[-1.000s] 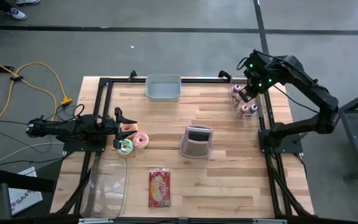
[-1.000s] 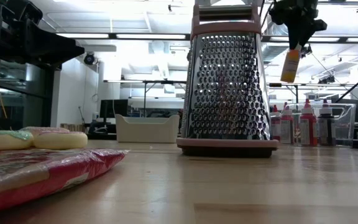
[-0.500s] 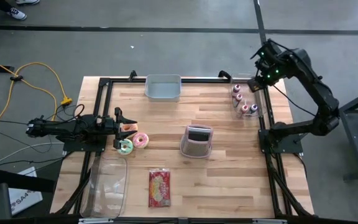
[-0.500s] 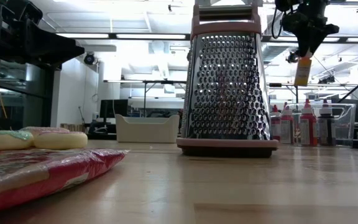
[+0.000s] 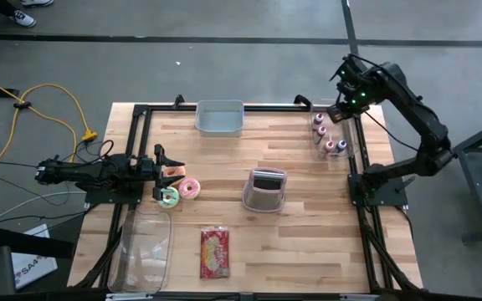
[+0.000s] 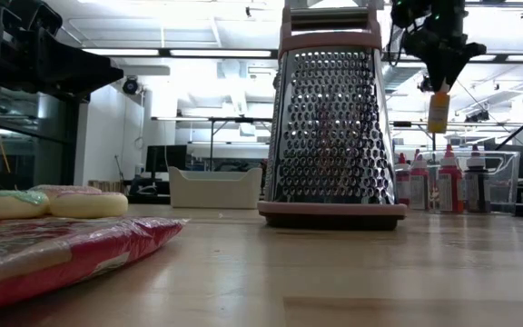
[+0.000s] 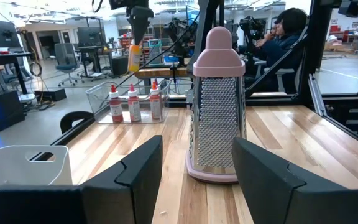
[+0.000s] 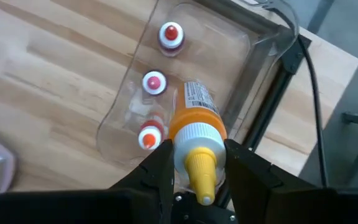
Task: Pick & Place Food Item
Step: Put the yellow food coloring into the right transparent bin, then put the popcorn pack into the left transparent bin
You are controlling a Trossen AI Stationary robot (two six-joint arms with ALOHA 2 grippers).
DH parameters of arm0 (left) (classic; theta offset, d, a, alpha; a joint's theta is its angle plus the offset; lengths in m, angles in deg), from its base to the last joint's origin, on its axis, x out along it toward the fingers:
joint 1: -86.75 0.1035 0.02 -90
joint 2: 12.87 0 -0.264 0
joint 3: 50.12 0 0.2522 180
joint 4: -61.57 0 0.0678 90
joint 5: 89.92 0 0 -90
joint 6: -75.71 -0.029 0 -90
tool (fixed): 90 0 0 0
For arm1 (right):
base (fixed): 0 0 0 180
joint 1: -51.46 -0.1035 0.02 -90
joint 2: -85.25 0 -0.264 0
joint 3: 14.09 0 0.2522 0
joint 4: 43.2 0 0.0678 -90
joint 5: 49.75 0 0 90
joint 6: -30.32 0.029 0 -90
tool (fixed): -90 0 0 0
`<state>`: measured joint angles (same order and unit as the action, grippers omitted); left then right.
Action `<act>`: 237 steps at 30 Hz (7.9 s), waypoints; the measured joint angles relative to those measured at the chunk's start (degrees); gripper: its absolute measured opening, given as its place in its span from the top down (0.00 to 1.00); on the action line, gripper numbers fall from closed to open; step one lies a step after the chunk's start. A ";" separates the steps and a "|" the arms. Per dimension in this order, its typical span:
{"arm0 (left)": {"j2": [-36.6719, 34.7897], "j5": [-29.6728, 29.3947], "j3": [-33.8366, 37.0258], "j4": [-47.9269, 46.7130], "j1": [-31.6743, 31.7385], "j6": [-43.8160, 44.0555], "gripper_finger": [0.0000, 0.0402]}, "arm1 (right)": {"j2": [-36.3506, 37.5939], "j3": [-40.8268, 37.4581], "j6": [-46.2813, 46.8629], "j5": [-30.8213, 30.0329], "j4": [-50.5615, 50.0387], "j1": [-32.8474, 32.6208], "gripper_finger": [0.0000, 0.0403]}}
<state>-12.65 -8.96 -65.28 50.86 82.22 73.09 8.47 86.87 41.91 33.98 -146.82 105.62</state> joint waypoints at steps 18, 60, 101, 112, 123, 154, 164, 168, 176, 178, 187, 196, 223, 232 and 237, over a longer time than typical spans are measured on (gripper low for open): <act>0.00 0.00 0.01 0.01 -0.01 -0.01 0.53 | -10.88 -0.02 3.97 -4.28 6.26 -1.34 0.73; -0.01 0.00 0.00 0.01 -0.01 0.00 0.53 | -14.53 -7.67 18.64 -0.85 23.06 7.65 0.73; 0.01 0.00 0.01 0.01 -0.01 -0.01 0.53 | -22.05 -10.32 18.52 1.36 27.42 9.97 0.73; 0.01 0.00 -0.01 0.01 0.01 -0.01 0.53 | -22.03 -10.27 18.58 1.85 27.60 10.01 0.73; -0.01 0.00 -0.01 0.01 -0.01 0.01 0.53 | -22.04 -10.27 18.61 1.80 27.62 10.01 0.62; 0.01 0.00 0.01 0.01 0.01 0.01 0.53 | -21.68 -10.25 19.89 1.71 29.24 10.14 0.59; -0.01 0.00 0.01 0.01 0.01 -0.01 0.53 | -17.90 -10.23 20.13 2.33 28.38 10.14 0.59; -0.01 0.00 0.01 0.01 0.01 -0.01 0.53 | -16.89 -10.23 20.13 2.93 27.98 10.14 0.59; -0.01 0.00 -0.01 0.01 -0.01 -0.01 0.53 | -16.85 -10.23 20.12 3.14 27.50 10.14 0.59; 0.01 0.00 0.01 0.01 0.00 0.01 0.53 | -16.71 -10.23 19.84 3.59 27.15 10.14 0.59; -0.01 0.00 0.00 0.01 0.01 0.00 0.53 | -12.86 -10.23 18.09 7.10 25.86 10.14 0.59; -0.01 0.00 0.00 0.01 -0.01 0.00 0.53 | -8.54 -10.23 13.69 9.54 22.59 9.66 0.59; 0.01 0.00 0.00 0.00 0.02 -0.01 0.53 | -5.96 -10.23 -0.88 20.14 12.41 -6.56 0.59; 0.01 0.00 0.01 0.00 0.00 -0.01 0.53 | 4.23 -10.23 6.05 14.67 9.41 -16.12 0.59; 0.00 0.00 0.00 0.01 0.01 0.00 0.53 | 11.05 -11.62 12.12 7.30 9.52 -23.72 0.59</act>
<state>-12.65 -8.96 -65.29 50.88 82.23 73.09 19.52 75.24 54.02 41.28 -137.30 81.89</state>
